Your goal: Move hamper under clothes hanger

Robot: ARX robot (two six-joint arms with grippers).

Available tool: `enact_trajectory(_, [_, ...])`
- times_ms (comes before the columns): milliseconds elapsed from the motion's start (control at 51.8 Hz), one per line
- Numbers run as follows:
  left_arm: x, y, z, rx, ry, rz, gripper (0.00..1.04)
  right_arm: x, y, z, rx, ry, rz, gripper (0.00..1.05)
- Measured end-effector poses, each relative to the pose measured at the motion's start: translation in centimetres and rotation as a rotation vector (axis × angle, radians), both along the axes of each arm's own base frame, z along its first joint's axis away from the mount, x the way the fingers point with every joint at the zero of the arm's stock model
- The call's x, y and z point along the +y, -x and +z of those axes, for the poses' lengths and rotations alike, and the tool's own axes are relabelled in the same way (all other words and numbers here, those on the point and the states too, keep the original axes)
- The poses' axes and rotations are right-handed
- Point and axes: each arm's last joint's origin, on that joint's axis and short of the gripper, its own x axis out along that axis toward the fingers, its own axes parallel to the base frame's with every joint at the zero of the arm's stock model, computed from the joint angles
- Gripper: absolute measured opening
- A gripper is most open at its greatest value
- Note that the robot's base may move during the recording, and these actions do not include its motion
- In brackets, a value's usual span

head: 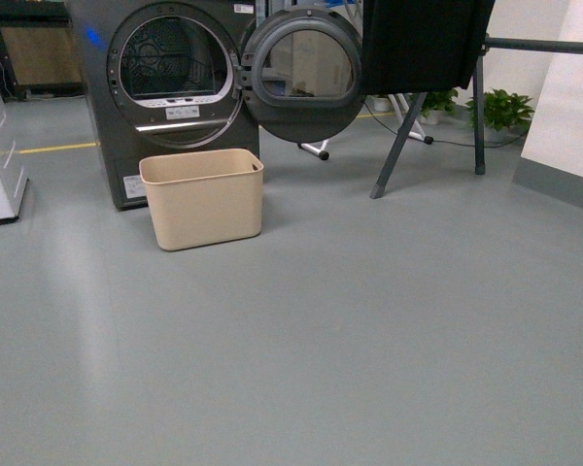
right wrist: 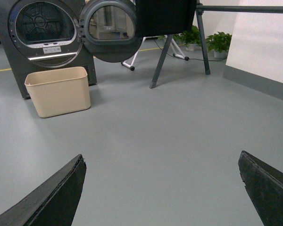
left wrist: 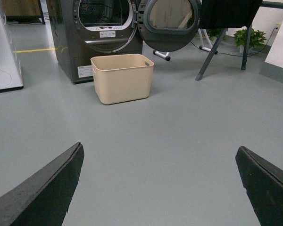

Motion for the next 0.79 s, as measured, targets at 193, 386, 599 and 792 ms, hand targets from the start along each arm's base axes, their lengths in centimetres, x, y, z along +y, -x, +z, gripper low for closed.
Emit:
enact_trajectory(193, [0.00,0.00,0.00,0.000,0.000,0.000,0.98,0.00,0.00,0.00,0.000,0.000,0.000,0.97])
enact_trajectory(386, [0.00,0.00,0.00,0.000,0.000,0.000,0.98,0.00,0.00,0.00,0.000,0.000,0.000,0.97])
enact_trajectory(599, [0.00,0.00,0.00,0.000,0.000,0.000,0.98,0.00,0.00,0.00,0.000,0.000,0.000,0.97])
enact_trajectory(792, [0.00,0.00,0.00,0.000,0.000,0.001,0.98,0.00,0.00,0.00,0.000,0.000,0.001,0.97])
